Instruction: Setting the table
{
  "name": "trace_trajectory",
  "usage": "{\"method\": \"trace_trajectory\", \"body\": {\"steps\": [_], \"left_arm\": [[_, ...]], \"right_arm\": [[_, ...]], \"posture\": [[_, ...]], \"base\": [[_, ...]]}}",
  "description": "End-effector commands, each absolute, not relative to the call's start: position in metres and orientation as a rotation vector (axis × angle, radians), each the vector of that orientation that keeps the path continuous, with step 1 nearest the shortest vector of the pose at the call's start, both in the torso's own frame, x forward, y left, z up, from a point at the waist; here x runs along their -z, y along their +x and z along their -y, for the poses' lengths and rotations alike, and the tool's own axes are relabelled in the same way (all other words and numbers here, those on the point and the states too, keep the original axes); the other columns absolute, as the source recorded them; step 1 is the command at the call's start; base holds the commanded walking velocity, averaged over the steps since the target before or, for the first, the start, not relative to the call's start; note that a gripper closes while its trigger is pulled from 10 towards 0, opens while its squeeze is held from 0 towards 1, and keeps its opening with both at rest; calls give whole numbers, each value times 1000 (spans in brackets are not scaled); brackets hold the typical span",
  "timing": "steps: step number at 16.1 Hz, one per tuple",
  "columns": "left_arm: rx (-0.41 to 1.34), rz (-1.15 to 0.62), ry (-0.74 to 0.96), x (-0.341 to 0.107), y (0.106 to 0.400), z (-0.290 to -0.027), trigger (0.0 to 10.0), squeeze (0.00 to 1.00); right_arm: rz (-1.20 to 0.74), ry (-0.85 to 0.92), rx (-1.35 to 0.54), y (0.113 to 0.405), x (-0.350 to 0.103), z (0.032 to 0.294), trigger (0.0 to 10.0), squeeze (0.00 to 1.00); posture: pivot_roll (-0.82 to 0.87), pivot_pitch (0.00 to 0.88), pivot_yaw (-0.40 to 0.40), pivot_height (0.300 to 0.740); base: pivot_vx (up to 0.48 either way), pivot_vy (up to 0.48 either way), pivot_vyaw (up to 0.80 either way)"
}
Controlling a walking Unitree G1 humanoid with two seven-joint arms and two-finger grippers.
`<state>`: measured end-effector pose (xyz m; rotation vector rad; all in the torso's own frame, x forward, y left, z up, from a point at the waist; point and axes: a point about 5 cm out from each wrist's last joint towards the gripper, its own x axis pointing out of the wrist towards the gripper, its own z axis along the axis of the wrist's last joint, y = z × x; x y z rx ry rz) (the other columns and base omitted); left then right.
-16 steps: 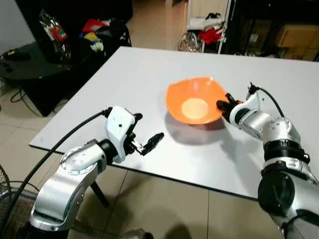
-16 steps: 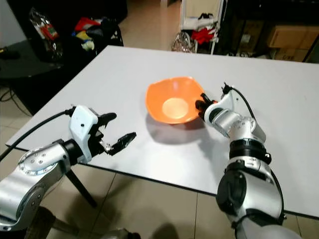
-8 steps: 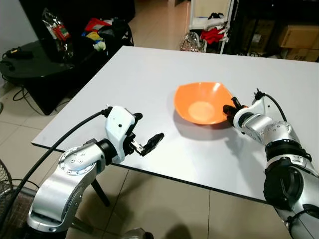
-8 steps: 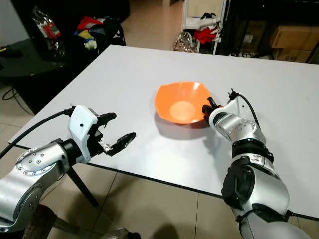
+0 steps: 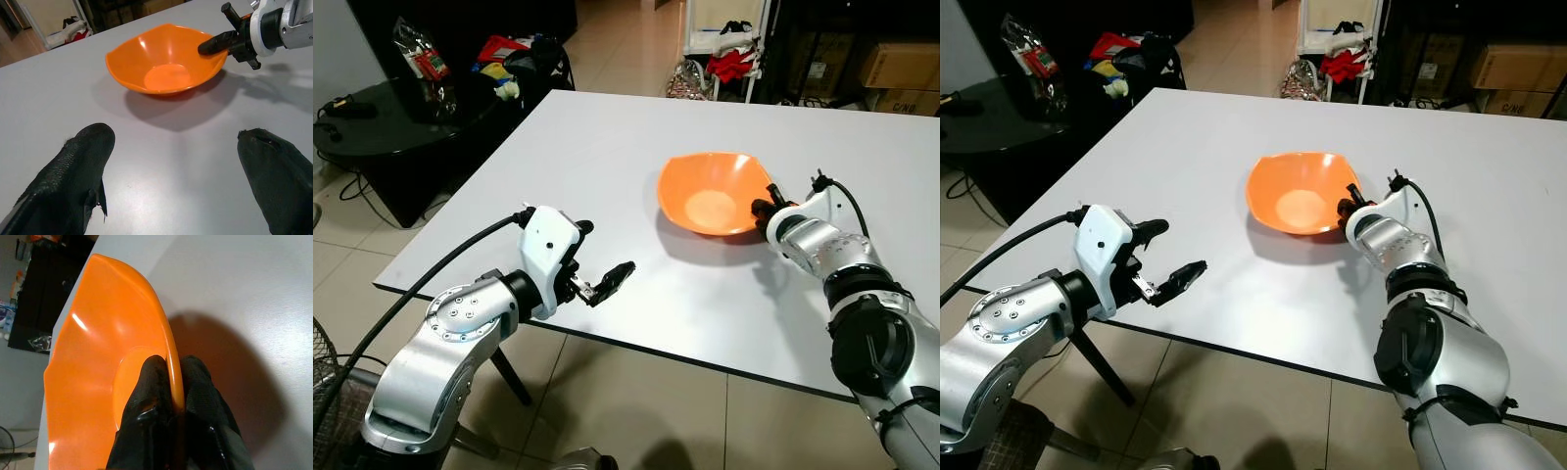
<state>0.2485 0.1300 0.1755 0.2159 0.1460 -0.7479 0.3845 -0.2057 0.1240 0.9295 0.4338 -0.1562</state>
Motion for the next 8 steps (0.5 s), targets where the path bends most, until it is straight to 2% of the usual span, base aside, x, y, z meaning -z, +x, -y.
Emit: {"method": "trace_trajectory", "body": {"steps": [1, 2, 8], "left_arm": [[754, -141, 231, -178, 247, -130, 10000, 0], [755, -140, 229, -179, 246, -130, 10000, 0], [756, -137, 203, -180, 246, -129, 10000, 0]], "right_arm": [[-383, 956, 120, 392, -138, 199, 10000, 82], [-380, 956, 133, 392, -137, 200, 10000, 1000], [-316, 989, 98, 396, -151, 208, 10000, 1000]], "posture": [[42, 0, 95, 740], [44, 0, 92, 740], [29, 0, 94, 740]], "base": [[0, 0, 0], [0, 0, 0], [0, 0, 0]]}}
